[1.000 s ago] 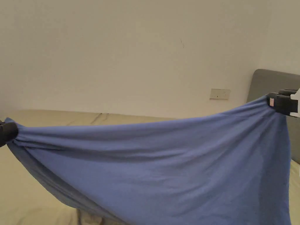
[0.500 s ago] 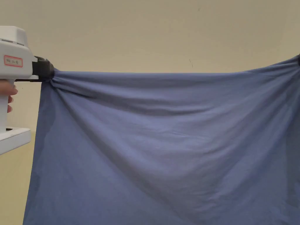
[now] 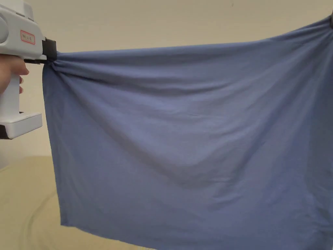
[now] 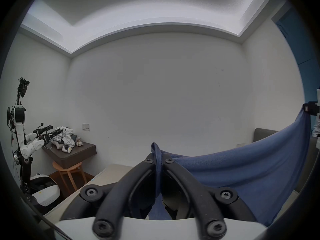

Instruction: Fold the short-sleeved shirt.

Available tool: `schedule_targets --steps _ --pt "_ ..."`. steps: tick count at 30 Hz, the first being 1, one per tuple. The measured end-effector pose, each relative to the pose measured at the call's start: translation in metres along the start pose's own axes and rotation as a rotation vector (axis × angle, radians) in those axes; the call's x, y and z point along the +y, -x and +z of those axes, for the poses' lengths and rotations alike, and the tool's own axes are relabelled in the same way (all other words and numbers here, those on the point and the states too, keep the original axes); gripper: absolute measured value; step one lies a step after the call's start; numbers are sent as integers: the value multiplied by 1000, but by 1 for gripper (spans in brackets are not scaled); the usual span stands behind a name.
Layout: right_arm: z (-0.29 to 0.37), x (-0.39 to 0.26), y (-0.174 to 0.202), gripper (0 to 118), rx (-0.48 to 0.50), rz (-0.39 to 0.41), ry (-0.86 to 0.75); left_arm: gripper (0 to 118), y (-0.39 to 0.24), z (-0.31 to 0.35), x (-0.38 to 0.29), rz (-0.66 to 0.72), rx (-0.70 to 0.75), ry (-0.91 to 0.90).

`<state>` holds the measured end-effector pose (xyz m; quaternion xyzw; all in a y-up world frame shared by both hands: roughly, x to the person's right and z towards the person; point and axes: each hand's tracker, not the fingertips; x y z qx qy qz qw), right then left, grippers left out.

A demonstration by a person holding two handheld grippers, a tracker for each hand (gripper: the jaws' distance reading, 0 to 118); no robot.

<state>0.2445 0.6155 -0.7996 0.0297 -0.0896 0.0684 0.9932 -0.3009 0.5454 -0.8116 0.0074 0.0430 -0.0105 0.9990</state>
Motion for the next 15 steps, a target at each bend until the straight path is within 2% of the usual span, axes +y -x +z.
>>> schedule_targets --steps 3,7,10,13,15 --pt "-22 5 11 4 -9 20 -17 3 4 -20 2 28 19 17" --pt "-40 10 22 4 -15 24 -46 3 5 -38 2 -2 42 -5" --pt "-53 6 34 4 -46 113 -47 3 2 -49 -9 -10 54 -1" --pt "-63 -3 40 4 -32 53 -51 3 -6 -58 -22 -48 67 -3" --pt "-68 -16 44 3 -22 57 -52 3 -8 -63 -33 -38 59 7"
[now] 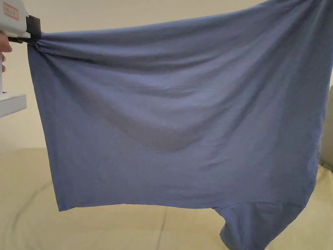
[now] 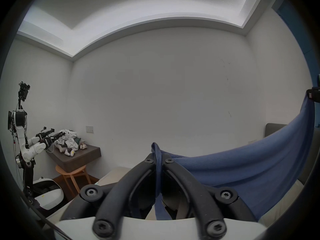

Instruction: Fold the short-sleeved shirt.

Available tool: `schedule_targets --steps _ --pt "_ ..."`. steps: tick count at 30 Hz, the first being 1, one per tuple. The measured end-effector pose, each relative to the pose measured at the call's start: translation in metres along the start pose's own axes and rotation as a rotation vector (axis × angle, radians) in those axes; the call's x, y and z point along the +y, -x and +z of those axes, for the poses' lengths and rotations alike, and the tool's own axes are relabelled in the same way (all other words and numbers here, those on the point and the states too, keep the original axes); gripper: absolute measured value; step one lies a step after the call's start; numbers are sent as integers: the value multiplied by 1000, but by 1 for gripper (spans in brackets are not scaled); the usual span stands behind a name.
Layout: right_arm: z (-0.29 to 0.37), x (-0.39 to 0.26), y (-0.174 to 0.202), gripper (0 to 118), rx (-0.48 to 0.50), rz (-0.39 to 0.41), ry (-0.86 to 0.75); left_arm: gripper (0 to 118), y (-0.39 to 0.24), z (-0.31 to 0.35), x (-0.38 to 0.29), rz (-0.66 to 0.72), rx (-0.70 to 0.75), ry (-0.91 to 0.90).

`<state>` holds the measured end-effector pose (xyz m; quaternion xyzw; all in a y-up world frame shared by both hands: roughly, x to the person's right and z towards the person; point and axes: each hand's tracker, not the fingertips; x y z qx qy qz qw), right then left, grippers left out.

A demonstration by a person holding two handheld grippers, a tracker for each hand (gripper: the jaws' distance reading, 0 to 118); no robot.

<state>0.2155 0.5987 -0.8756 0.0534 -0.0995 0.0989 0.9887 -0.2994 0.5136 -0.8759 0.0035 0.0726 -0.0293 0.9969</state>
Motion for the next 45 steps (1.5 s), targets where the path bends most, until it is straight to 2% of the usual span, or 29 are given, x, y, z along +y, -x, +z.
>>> schedule_targets --steps 3,7,11,12,13,14,17,24,28,33,36,39,45 --pt "-4 -28 7 4 18 40 23 3 -3 -8 -25 -2 4 34" --pt "-5 -72 5 4 55 8 72 3 -5 -7 -69 -12 0 57" --pt "9 -125 1 3 88 13 115 3 -6 7 -117 49 -52 136" --pt "16 -141 -1 3 109 -16 132 3 -3 5 -130 50 -61 142" --pt "30 -156 -2 3 143 -70 146 3 -3 12 -148 55 -75 161" --pt "38 -171 -4 3 172 -87 158 3 -4 17 -162 53 -68 191" --pt "71 -217 -8 3 187 -75 216 3 -1 38 -204 44 -83 233" --pt "181 -305 -29 3 239 -155 335 3 16 131 -281 30 -146 350" --pt "257 -333 -43 3 255 -170 391 3 33 189 -313 82 -147 439" --pt "345 -357 -49 4 305 -86 471 3 47 265 -339 61 -186 496" --pt "388 -366 -52 4 302 -107 508 3 54 319 -356 -51 -293 437" --pt "427 -366 -61 3 300 -117 507 3 62 347 -358 -1 -299 536" --pt "495 -366 -77 3 327 -112 557 3 86 397 -361 -46 -324 601"
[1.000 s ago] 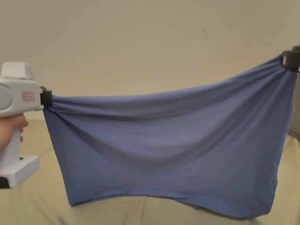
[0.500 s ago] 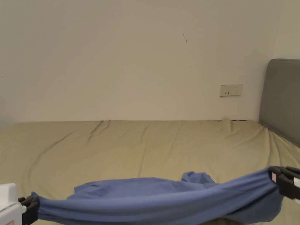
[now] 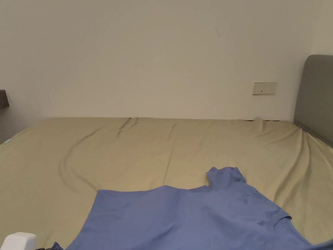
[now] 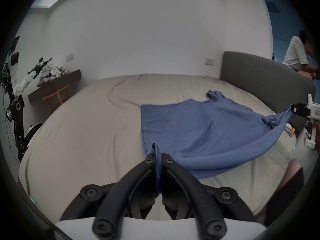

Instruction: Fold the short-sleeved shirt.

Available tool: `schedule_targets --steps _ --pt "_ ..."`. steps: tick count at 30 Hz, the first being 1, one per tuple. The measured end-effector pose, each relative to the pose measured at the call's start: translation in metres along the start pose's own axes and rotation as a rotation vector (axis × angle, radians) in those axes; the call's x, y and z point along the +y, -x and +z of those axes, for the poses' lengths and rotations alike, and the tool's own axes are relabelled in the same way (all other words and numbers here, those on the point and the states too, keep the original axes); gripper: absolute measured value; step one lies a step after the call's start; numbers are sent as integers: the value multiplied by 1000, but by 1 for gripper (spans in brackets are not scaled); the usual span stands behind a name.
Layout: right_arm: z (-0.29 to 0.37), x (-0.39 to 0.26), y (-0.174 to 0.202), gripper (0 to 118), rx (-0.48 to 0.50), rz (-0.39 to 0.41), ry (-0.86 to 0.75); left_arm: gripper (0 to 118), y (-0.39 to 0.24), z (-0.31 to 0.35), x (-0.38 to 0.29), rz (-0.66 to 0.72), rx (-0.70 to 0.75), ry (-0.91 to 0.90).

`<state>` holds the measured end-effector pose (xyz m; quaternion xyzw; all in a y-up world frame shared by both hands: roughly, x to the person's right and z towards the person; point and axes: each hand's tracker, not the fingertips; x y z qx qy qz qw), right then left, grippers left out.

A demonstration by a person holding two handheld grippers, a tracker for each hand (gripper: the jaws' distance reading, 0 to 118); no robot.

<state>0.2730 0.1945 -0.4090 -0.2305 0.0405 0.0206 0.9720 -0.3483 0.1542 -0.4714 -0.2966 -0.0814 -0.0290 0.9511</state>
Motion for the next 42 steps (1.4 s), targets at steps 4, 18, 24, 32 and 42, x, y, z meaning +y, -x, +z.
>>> schedule_targets --steps 4,18,24,32,42 --pt "21 -30 8 3 19 54 98 3 0 13 -24 -43 -3 77" --pt "-10 -91 10 6 23 127 456 53 -17 8 -56 -108 81 341" --pt "36 -84 10 104 -36 79 252 88 -11 80 -51 29 144 31" --pt "118 -83 73 1 -19 9 -61 0 -59 181 -100 105 182 -184" --pt "110 -70 131 1 159 70 -63 21 -45 96 -99 253 49 127"
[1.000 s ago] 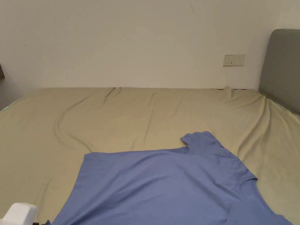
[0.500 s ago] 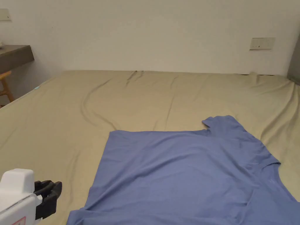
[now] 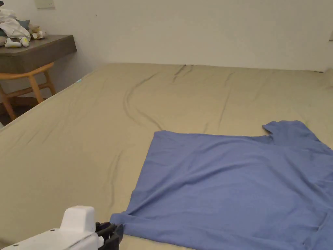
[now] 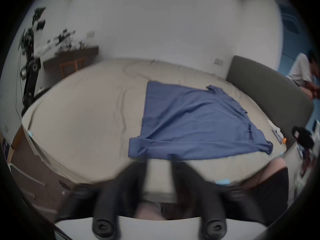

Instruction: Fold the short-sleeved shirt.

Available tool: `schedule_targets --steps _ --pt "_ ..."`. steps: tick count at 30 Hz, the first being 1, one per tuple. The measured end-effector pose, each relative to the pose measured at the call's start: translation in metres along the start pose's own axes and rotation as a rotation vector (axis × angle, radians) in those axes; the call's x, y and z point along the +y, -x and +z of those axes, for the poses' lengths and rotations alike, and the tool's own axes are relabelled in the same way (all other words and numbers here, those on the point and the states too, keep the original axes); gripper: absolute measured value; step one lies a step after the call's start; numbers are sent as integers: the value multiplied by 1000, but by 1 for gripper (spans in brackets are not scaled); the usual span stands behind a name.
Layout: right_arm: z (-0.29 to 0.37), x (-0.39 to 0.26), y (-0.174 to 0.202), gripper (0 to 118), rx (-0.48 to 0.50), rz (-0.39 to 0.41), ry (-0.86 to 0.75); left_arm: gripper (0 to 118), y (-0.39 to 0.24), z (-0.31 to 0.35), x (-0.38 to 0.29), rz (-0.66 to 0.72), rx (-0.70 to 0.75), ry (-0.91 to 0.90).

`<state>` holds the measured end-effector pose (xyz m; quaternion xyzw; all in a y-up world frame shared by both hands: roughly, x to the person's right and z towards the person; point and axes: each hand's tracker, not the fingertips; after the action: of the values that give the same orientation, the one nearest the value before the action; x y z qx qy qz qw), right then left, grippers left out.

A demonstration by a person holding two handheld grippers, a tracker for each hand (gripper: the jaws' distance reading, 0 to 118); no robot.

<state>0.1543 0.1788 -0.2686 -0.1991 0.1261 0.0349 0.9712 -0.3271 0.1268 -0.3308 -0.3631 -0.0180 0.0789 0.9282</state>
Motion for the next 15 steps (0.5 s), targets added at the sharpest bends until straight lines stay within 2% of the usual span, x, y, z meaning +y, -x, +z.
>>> schedule_targets --steps 2,3,4,8,9,10,11,12,14,15 --pt "-5 1 2 1 8 3 5 87 12 -34 15 40 14 19" --pt "-8 2 3 1 21 -2 10 109 19 -50 21 61 35 50" --pt "-10 2 4 1 30 -10 23 108 23 -63 25 84 60 60" --pt "-13 -17 1 1 33 12 34 72 32 -108 26 57 153 138" --pt "-14 -18 0 1 32 16 41 46 32 -116 21 50 139 158" --pt "-13 -21 -2 1 29 15 48 10 34 -120 16 45 112 191" --pt "-13 -22 -5 1 24 8 56 1 35 -121 12 75 52 204" --pt "-12 -24 -9 1 16 2 62 1 32 -116 9 86 83 172" --pt "-9 -25 -17 1 -7 -4 70 1 27 -108 11 5 87 150" --pt "-9 -25 -24 1 -21 -3 86 1 27 -105 13 34 76 143"
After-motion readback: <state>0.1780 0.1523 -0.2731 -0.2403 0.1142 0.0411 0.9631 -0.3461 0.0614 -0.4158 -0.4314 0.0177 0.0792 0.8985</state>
